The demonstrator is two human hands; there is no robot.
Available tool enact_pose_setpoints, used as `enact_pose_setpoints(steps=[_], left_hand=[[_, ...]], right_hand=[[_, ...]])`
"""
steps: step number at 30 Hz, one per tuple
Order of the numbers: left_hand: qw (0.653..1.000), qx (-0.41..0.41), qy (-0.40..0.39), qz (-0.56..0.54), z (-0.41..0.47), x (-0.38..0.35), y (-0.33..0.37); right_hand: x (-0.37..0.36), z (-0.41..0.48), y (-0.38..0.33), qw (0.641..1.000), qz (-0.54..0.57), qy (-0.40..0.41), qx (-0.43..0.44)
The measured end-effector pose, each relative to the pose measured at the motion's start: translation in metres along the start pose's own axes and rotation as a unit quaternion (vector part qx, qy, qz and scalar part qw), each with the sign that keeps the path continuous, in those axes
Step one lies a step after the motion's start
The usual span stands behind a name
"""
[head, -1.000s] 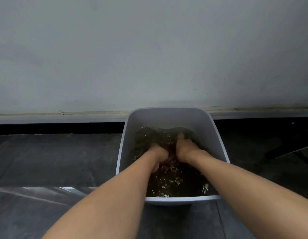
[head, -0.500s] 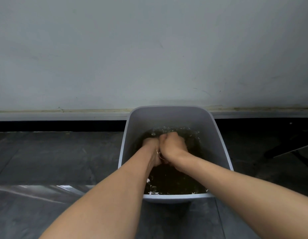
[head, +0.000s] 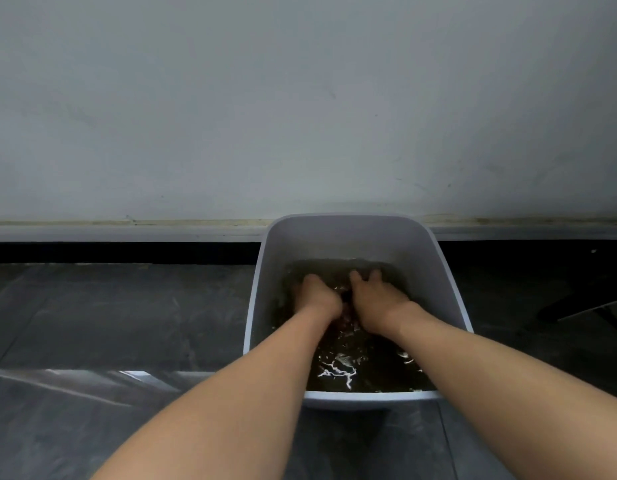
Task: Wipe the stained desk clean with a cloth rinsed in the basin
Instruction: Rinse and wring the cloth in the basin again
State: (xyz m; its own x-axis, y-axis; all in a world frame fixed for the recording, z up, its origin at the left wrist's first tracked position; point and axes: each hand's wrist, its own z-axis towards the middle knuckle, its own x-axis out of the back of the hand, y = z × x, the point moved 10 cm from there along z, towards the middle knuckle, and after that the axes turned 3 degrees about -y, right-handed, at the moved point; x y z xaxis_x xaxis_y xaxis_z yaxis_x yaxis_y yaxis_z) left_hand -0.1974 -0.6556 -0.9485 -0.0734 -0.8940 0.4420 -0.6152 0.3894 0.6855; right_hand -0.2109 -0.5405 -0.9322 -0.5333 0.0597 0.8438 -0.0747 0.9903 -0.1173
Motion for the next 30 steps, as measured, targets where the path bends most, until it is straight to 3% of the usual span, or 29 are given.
enact_pose_setpoints(steps=[2, 4, 7, 10, 12, 15, 18, 21, 26, 30], left_hand=[[0.996, 0.001, -0.008, 0.091, 0.003, -0.006, -0.003], [0.994, 0.027, -0.063, 0.08, 0.012, -0.019, -0.013], [0.98, 0.128, -0.122, -0.086, 0.006, -0.03, -0.027], [0.973, 0.116, -0.115, -0.162, 0.004, -0.021, -0.023], [0.949, 0.126, -0.11, -0.266, 0.0, -0.017, -0.021], [0.915, 0.136, -0.125, -0.359, -0.007, -0.02, -0.012], [0.951, 0.088, -0.148, -0.257, -0.011, -0.025, 0.0], [0.956, 0.065, -0.183, -0.22, -0.017, -0.036, 0.008], [0.99, 0.011, -0.056, -0.131, 0.004, -0.012, 0.001], [0.998, -0.031, -0.031, 0.038, 0.01, -0.011, 0.002]], right_hand=[[-0.007, 0.002, 0.0, 1.0, 0.005, -0.025, -0.01], [-0.006, 0.002, 0.0, 0.997, 0.078, -0.024, -0.017], [0.004, -0.001, -0.002, 0.964, 0.261, 0.025, -0.042], [0.015, -0.012, -0.011, 0.918, 0.385, 0.066, -0.064], [0.021, -0.021, -0.021, 0.908, 0.408, 0.082, -0.056], [0.031, -0.027, -0.026, 0.923, 0.368, 0.114, -0.021], [0.041, -0.025, -0.004, 0.924, 0.349, 0.153, -0.031], [0.043, -0.012, 0.027, 0.939, 0.292, 0.163, -0.074], [0.014, 0.001, 0.018, 0.975, 0.208, 0.037, -0.062], [-0.004, 0.005, 0.012, 0.99, 0.117, -0.031, -0.066]])
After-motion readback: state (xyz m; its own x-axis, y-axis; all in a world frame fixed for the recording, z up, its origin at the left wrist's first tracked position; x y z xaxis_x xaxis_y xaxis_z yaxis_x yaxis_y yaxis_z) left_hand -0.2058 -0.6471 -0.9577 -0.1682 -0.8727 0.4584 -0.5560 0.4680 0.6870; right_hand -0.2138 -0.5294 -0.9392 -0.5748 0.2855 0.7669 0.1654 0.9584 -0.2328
